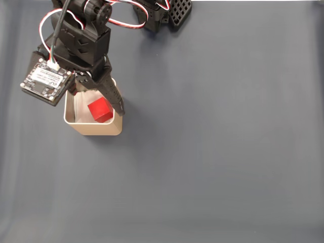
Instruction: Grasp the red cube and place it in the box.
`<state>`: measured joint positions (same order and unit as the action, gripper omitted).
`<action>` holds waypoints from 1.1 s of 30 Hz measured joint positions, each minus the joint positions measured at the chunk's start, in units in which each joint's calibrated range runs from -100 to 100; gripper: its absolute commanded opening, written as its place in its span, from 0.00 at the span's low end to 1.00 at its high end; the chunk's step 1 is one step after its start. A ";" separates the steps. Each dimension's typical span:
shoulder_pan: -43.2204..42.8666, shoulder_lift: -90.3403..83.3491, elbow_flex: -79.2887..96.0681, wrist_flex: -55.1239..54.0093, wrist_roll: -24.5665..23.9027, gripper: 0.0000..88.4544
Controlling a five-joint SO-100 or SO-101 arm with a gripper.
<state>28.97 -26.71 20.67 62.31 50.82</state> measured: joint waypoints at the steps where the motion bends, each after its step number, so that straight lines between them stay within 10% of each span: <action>1: 0.00 -0.36 0.36 -0.24 0.00 0.51; 12: 0.00 -1.60 1.73 -1.46 0.15 0.49; 25: -0.08 -2.67 1.73 -1.46 0.39 0.07; 33: -0.38 -3.66 1.55 -1.14 0.49 0.00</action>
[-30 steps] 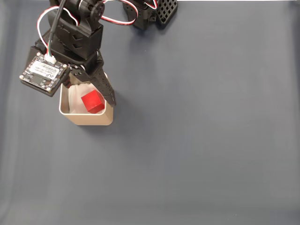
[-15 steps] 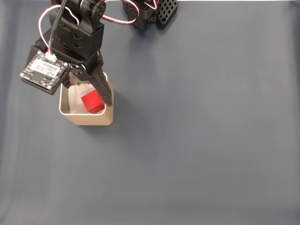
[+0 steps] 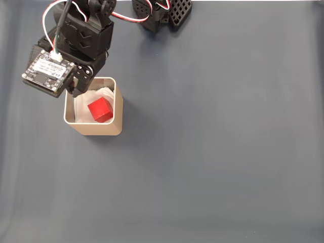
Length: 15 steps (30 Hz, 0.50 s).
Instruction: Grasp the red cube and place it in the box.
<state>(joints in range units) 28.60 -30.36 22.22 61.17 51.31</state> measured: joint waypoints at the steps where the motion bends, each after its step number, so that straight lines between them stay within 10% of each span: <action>1: -0.45 0.00 -0.36 0.41 0.00 0.00; 15: -10.67 -4.19 -8.65 6.26 -2.69 0.00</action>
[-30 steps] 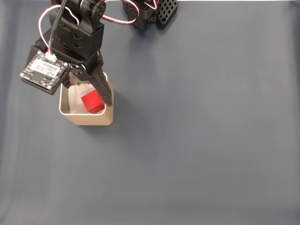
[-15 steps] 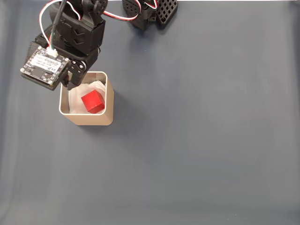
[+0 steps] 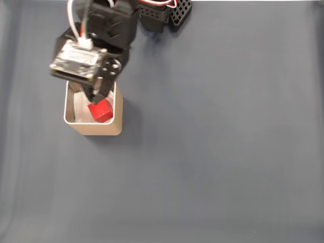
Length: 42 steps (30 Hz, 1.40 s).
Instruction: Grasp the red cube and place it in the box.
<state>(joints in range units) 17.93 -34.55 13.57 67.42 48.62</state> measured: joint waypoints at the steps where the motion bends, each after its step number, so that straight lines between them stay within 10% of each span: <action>1: -0.98 -0.71 0.00 0.00 -0.29 0.00; 42: -19.24 -56.09 80.51 -14.95 -1.27 0.00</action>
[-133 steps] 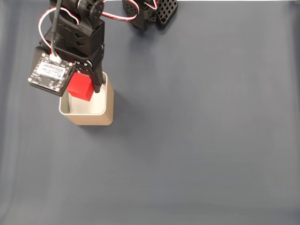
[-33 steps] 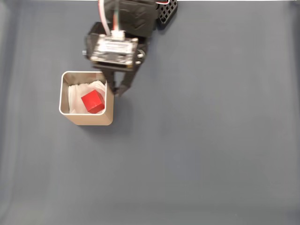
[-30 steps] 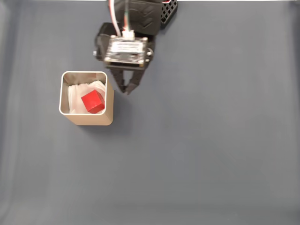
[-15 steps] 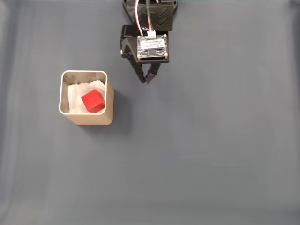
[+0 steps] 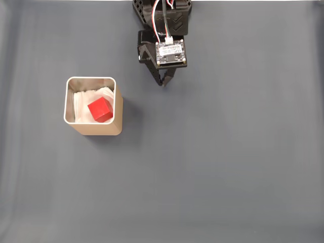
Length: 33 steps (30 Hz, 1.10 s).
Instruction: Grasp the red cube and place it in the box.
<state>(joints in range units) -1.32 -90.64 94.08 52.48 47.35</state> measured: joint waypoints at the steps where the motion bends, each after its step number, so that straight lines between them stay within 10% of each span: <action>1: 0.00 -0.71 0.91 0.41 0.00 0.00; 33: 0.68 -9.36 5.19 22.66 -0.83 0.00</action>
<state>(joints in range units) -0.64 -100.00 99.27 75.14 46.52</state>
